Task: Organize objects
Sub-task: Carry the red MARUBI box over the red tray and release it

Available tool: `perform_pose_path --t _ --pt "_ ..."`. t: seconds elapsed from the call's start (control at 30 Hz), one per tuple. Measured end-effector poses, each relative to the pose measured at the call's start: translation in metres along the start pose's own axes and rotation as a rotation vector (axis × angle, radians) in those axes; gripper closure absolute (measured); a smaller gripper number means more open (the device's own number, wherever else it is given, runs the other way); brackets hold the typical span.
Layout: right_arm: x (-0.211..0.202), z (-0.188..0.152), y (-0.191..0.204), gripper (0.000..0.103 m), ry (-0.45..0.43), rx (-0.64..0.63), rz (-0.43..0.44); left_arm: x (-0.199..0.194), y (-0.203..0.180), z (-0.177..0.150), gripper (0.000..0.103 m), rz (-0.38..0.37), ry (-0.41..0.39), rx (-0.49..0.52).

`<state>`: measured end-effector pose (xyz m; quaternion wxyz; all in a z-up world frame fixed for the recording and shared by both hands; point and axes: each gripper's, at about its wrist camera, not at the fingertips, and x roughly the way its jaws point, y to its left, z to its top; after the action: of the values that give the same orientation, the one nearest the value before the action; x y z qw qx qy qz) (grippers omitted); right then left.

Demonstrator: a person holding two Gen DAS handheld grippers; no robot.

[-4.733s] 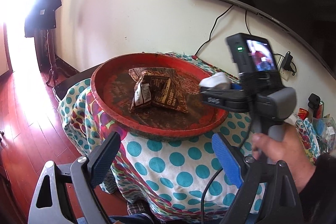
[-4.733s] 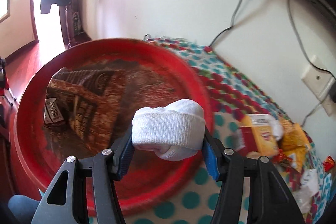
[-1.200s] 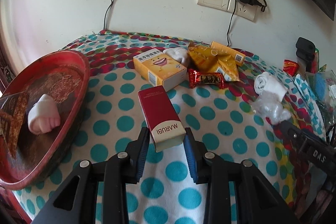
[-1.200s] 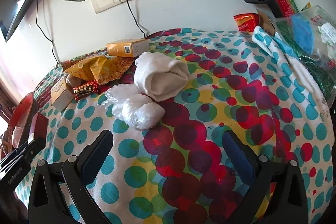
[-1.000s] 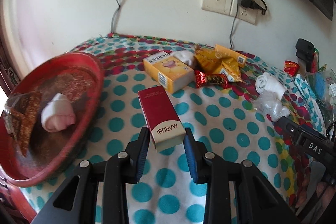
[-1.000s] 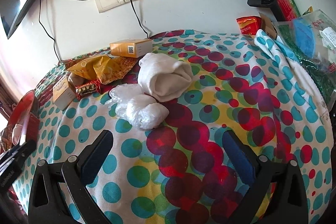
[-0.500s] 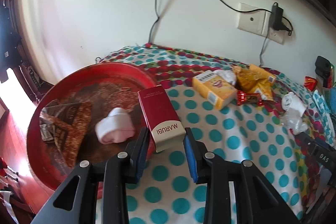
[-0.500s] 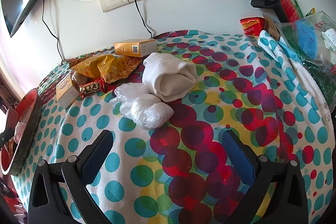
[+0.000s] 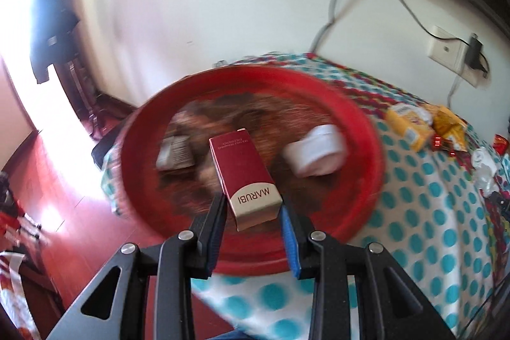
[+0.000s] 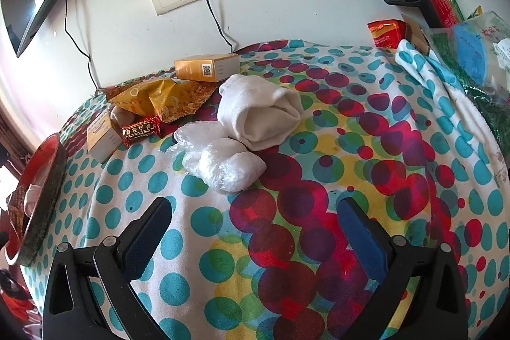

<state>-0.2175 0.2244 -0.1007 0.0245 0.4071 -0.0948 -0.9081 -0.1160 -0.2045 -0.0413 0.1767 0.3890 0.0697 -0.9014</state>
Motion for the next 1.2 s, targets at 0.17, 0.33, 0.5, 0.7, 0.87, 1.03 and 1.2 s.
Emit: perform_pose_path --t 0.17,0.33,0.5,0.7,0.87,1.03,1.2 --pt "0.0 0.0 0.004 0.0 -0.001 -0.023 -0.008 -0.001 0.034 -0.005 0.07 0.032 0.012 -0.028" --pt "-0.001 0.0 0.004 0.0 -0.005 -0.017 -0.005 0.007 0.056 0.015 0.07 0.072 -0.022 -0.063" --pt "0.001 0.0 0.003 0.0 0.01 -0.02 -0.001 0.033 0.08 0.044 0.07 0.101 0.012 -0.103" --pt "0.003 0.001 0.002 0.0 0.021 -0.015 0.008 0.074 0.079 0.07 0.07 0.09 0.097 -0.008" --pt "0.004 0.001 0.001 0.0 0.028 -0.016 0.008 0.096 0.067 0.07 0.07 0.053 0.152 0.063" --pt "0.003 0.0 0.003 0.0 0.023 -0.02 0.003 0.093 0.045 0.069 0.07 -0.011 0.123 0.117" --pt "0.004 0.0 0.005 0.0 0.022 -0.025 0.0 0.1 0.062 0.062 0.069 0.054 0.147 0.063"
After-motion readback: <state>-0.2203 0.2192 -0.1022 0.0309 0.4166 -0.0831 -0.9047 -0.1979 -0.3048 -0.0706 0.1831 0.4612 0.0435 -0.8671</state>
